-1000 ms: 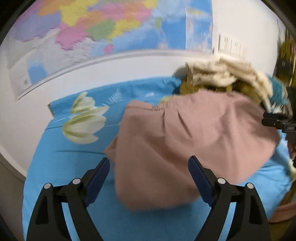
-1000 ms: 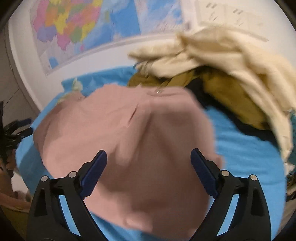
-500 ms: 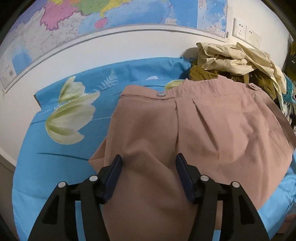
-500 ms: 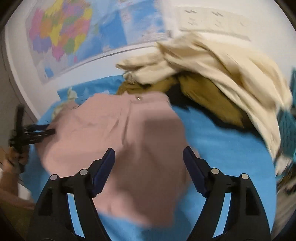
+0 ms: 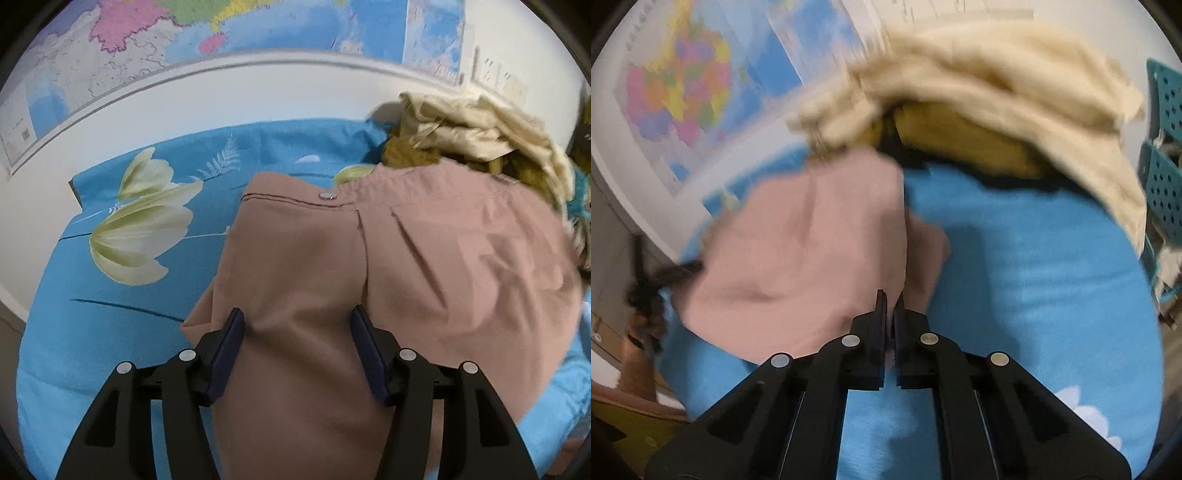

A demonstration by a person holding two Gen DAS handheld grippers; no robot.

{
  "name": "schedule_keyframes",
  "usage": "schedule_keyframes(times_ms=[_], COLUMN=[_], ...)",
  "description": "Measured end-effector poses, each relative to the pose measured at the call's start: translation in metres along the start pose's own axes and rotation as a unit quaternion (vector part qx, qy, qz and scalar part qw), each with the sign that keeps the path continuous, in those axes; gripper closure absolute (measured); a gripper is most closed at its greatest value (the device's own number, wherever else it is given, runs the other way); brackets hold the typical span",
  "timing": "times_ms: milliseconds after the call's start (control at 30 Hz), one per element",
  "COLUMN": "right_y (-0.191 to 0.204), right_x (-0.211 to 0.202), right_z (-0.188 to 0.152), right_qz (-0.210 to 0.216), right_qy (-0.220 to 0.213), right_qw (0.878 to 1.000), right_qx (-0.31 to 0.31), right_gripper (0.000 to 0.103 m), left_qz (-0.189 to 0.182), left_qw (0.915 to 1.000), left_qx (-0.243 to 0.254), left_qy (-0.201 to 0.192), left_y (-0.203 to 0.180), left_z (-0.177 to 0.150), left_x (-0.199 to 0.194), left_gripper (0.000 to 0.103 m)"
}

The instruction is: Fold large clothes

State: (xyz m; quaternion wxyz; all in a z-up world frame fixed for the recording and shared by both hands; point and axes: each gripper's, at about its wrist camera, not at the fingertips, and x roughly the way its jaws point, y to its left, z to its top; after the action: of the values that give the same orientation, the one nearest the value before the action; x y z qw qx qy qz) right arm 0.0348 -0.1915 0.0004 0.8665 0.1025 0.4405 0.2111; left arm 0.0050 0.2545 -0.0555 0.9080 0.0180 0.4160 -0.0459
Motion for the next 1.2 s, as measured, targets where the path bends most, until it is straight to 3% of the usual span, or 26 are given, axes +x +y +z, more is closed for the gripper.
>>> schedule_keyframes(times_ms=[100, 133, 167, 233, 300, 433, 500, 533, 567, 633, 667, 733, 800, 900, 933, 967, 1200], right_y=[-0.009, -0.012, -0.015, -0.016, -0.014, -0.010, -0.005, -0.003, -0.002, -0.003, -0.008, -0.015, -0.014, -0.017, -0.019, -0.021, -0.027], right_x=[0.005, 0.001, -0.003, -0.012, -0.012, 0.004, 0.013, 0.016, 0.020, 0.020, 0.019, 0.021, 0.021, 0.012, 0.007, 0.001, -0.014], right_z=[-0.010, -0.011, -0.010, -0.010, -0.010, -0.009, -0.006, -0.006, -0.004, -0.002, 0.000, -0.001, -0.004, -0.009, -0.010, -0.013, -0.042], right_qz=[-0.001, 0.000, 0.001, 0.016, 0.021, 0.043, 0.047, 0.053, 0.046, 0.051, 0.062, 0.075, 0.070, 0.067, 0.072, 0.075, 0.125], right_qy=[0.015, 0.008, -0.002, -0.016, -0.019, -0.005, 0.002, 0.007, 0.009, 0.009, 0.004, 0.009, 0.012, 0.010, 0.008, 0.005, 0.032], right_qw=[1.000, 1.000, 1.000, 0.999, 0.999, 0.998, 0.998, 0.998, 0.998, 0.998, 0.997, 0.995, 0.995, 0.994, 0.993, 0.991, 0.978], right_qx=[0.013, 0.021, 0.028, 0.034, 0.033, 0.037, 0.034, 0.032, 0.030, 0.030, 0.048, 0.071, 0.071, 0.090, 0.097, 0.108, 0.163], right_gripper=[0.084, 0.069, 0.046, 0.036, 0.035, 0.032, 0.039, 0.056, 0.068, 0.083, 0.084, 0.084, 0.080, 0.056, 0.036, 0.024, 0.019], left_qz=[-0.039, -0.037, -0.036, -0.045, -0.045, -0.089, -0.110, -0.117, -0.137, -0.149, -0.141, -0.145, -0.147, -0.123, -0.115, -0.110, -0.089], left_qw=[0.9986, 0.9981, 0.9978, 0.9969, 0.9966, 0.9931, 0.9901, 0.9887, 0.9855, 0.9828, 0.9842, 0.9822, 0.9807, 0.9860, 0.9870, 0.9872, 0.9872], left_qx=[-0.023, -0.034, -0.041, -0.053, -0.062, -0.076, -0.086, -0.092, -0.098, -0.106, -0.104, -0.118, -0.127, -0.109, -0.109, -0.112, -0.127], left_qy=[-0.029, -0.035, -0.037, -0.036, -0.031, 0.001, 0.014, 0.015, 0.022, 0.027, 0.020, 0.016, 0.023, 0.026, 0.027, 0.029, 0.034], left_y=[0.017, 0.025, 0.031, 0.042, 0.049, 0.049, 0.043, 0.043, 0.041, 0.039, 0.038, 0.042, 0.044, 0.037, 0.036, 0.038, 0.045], left_z=[-0.012, -0.016, -0.019, -0.028, -0.037, -0.056, -0.063, -0.064, -0.066, -0.064, -0.059, -0.053, -0.052, -0.055, -0.056, -0.055, -0.060], left_x=[-0.029, -0.037, -0.044, -0.053, -0.056, -0.042, -0.031, -0.028, -0.022, -0.017, -0.018, -0.019, -0.017, -0.015, -0.016, -0.015, -0.026], left_gripper=[0.023, 0.016, 0.015, 0.015, 0.015, 0.016, 0.019, 0.032, 0.057, 0.078, 0.086, 0.087, 0.087, 0.085, 0.080, 0.073, 0.049])
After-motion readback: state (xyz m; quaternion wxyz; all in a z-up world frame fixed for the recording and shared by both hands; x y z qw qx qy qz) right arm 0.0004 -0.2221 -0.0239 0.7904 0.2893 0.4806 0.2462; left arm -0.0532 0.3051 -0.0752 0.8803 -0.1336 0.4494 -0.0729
